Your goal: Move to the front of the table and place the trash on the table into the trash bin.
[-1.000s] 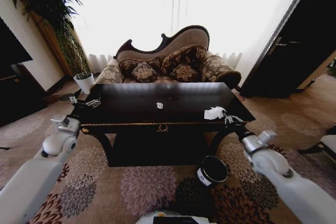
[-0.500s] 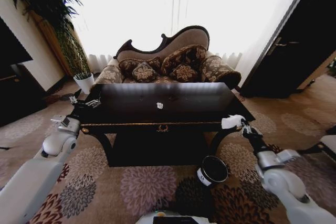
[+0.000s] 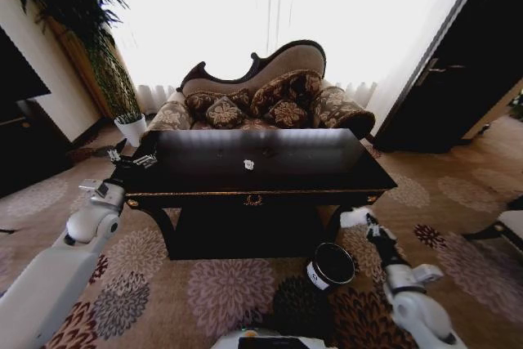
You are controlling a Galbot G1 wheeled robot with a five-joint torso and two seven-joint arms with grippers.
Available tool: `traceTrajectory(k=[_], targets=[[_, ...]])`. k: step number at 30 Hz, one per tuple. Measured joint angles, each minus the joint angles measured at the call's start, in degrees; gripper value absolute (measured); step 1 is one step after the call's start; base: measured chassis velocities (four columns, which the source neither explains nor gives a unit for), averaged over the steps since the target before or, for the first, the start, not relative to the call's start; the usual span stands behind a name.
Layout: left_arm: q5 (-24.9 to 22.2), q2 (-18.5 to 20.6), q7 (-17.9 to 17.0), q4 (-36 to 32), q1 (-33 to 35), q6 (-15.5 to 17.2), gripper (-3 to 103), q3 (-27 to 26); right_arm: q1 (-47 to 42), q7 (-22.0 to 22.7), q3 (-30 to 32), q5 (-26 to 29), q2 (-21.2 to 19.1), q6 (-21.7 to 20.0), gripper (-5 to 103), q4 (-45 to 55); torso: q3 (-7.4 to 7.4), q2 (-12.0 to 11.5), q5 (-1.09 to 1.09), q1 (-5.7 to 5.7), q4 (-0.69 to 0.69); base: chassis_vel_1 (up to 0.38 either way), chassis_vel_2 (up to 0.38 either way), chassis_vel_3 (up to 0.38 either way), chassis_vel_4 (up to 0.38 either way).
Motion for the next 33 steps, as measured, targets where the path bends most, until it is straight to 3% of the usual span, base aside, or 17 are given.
traceTrajectory(k=[6, 14, 33], targets=[[0.00, 0.00, 0.00, 0.00, 0.00, 0.00, 100, 0.00, 3.34, -0.21, -4.66, -2.86, 3.60, 0.92, 0, -6.06, 0.00, -0.01, -0.01, 0.00, 0.00, 0.000, 0.000, 0.000, 0.000], [0.00, 0.00, 0.00, 0.00, 0.00, 0.00, 100, 0.00, 8.62, -0.36, -9.54, -6.21, 4.78, 2.77, 0, -18.72, 0.00, -0.01, 0.02, 0.00, -0.01, 0.000, 0.000, 0.000, 0.000], [0.00, 0.00, 0.00, 0.00, 0.00, -0.01, 100, 0.00, 24.00, -0.91, -17.57, -7.81, -2.29, 7.41, 0, -49.60, 0.01, -0.01, 0.01, 0.00, 0.00, 0.000, 0.000, 0.000, 0.000]])
